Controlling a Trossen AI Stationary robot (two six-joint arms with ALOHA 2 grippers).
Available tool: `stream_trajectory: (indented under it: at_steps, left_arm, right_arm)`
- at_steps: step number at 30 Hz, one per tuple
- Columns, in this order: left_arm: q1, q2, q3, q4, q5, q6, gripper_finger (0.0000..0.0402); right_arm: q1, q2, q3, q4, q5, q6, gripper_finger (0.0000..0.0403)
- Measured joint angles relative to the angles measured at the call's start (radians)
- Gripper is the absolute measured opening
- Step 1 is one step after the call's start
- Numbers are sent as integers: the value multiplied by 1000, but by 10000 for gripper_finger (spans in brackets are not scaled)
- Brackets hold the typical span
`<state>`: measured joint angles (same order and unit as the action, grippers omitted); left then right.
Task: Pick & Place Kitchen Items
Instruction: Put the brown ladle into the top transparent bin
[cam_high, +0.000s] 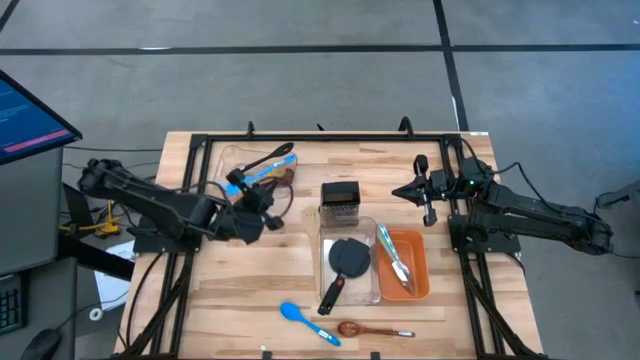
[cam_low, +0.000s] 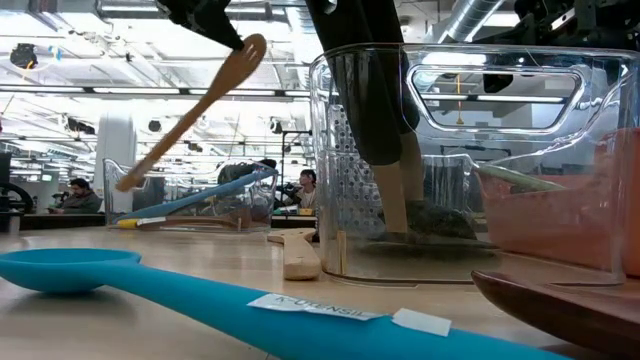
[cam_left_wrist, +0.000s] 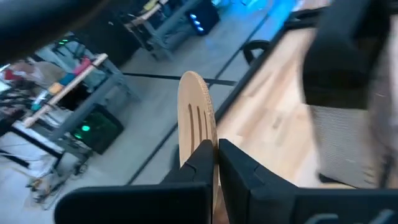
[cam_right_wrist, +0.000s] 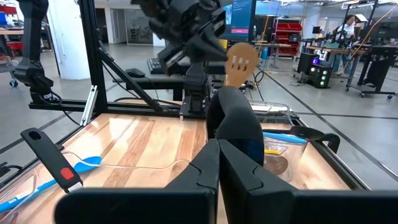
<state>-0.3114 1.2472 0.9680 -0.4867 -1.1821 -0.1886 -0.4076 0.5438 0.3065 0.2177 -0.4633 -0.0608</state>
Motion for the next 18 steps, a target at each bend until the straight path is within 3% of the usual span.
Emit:
stream_trajectory:
  at_steps: [12, 18]
  left_arm:
    - [113, -95, 0, 85, 6, 206, 0]
    - [169, -96, 0, 171, 89, 290, 0]
  right_arm:
    - [0, 0, 0, 0, 0, 0, 0]
    - [0, 0, 0, 0, 0, 0, 0]
